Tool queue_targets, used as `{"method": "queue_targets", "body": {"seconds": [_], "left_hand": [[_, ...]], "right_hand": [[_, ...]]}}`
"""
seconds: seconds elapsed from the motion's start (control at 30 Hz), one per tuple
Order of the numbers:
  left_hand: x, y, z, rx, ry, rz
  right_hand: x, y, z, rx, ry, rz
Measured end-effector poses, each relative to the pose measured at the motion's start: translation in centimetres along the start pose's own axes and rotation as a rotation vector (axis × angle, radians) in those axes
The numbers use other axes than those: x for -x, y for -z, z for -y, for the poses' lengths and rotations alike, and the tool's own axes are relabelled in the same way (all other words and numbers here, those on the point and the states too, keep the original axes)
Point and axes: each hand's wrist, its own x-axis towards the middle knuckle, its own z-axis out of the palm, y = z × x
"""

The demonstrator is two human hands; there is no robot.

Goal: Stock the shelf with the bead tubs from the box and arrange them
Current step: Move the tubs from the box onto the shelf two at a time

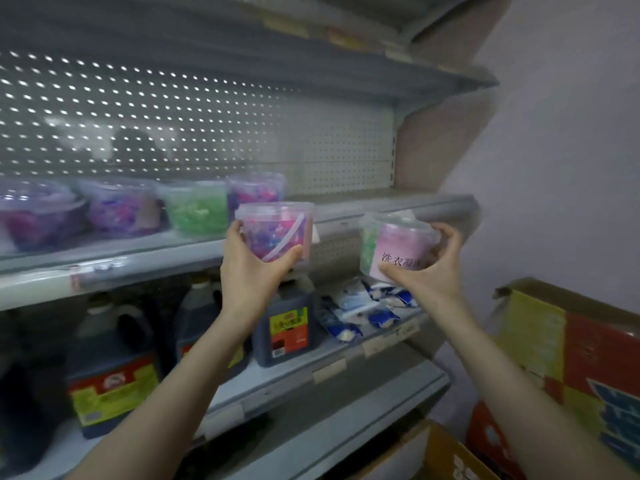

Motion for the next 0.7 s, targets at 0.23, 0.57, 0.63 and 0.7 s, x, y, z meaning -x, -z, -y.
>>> {"method": "queue_targets", "body": {"seconds": [0.23,0.57,0.63,0.7], "left_hand": [[-4.1,7.8,1.7,-0.125,-0.017,-0.154],[-7.9,11.0,2.6,-0.24,-0.048,-0.212],[-8.8,10.8,3.0,-0.246,-0.05,-0.201],[-9.7,10.5,3.3,-0.25,-0.036,-0.195]], "right_hand": [[-1.6,-9.7,3.4,-0.116,0.052,0.207],[-4.1,-19.6,6.4,-0.123,0.131,0.291],[-4.9,-20.6,6.3,-0.102,0.135,0.281],[-5.5,-21.4,6.0,-0.086,0.125,0.275]]}}
